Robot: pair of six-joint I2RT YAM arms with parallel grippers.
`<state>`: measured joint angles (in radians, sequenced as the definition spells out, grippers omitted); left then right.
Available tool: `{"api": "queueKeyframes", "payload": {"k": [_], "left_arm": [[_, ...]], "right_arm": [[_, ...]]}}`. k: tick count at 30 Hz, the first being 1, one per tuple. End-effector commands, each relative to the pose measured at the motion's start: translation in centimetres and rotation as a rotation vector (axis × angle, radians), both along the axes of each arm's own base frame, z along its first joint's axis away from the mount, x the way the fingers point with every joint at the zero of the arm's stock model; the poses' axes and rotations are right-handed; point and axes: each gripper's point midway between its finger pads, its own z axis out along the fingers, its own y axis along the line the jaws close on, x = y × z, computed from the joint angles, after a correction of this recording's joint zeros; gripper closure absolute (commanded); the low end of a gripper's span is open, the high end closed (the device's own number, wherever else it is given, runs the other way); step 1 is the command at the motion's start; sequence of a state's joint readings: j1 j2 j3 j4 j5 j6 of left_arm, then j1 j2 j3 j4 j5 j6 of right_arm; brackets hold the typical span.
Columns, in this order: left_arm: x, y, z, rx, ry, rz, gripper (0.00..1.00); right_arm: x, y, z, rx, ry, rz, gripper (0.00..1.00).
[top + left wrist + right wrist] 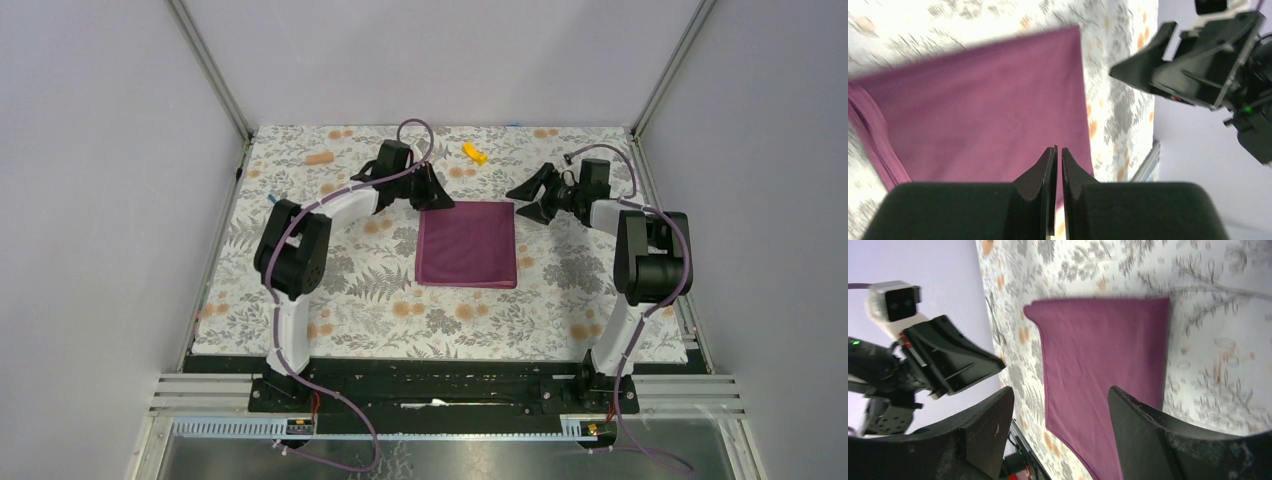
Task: Fold the napkin into a case and place the utensils inside
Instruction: Smooth out the square-folded napkin at the center of the board, then rotate the square-folded napkin at the center of the board.
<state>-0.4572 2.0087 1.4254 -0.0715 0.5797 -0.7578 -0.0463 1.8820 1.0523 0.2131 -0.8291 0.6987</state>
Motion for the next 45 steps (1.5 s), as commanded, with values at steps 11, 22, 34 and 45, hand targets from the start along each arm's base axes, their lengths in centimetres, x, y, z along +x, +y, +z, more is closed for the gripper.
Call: {"api": "queueKeyframes", "payload": {"k": [11,22,34,45], "left_arm": [[7.9,2.2,-5.6,0.003,0.041,0.113,0.92],[7.9,5.0,-9.5,0.017,0.132,0.206,0.93],[7.1,7.5,-11.7,0.003,0.226,0.285,0.96],[7.4,6.2,-5.5,-0.02,0.125,0.207,0.83]], "right_arm": [[5.0,2.2,2.0,0.154,-0.092,0.067,0.12],[7.2,2.7,-2.3,0.139,-0.043,0.058,0.1],[6.4,1.6,-6.2,0.008,0.018,0.052,0.1],[5.5,-1.2,4.3,-0.393,-0.027,0.014,0.05]]}}
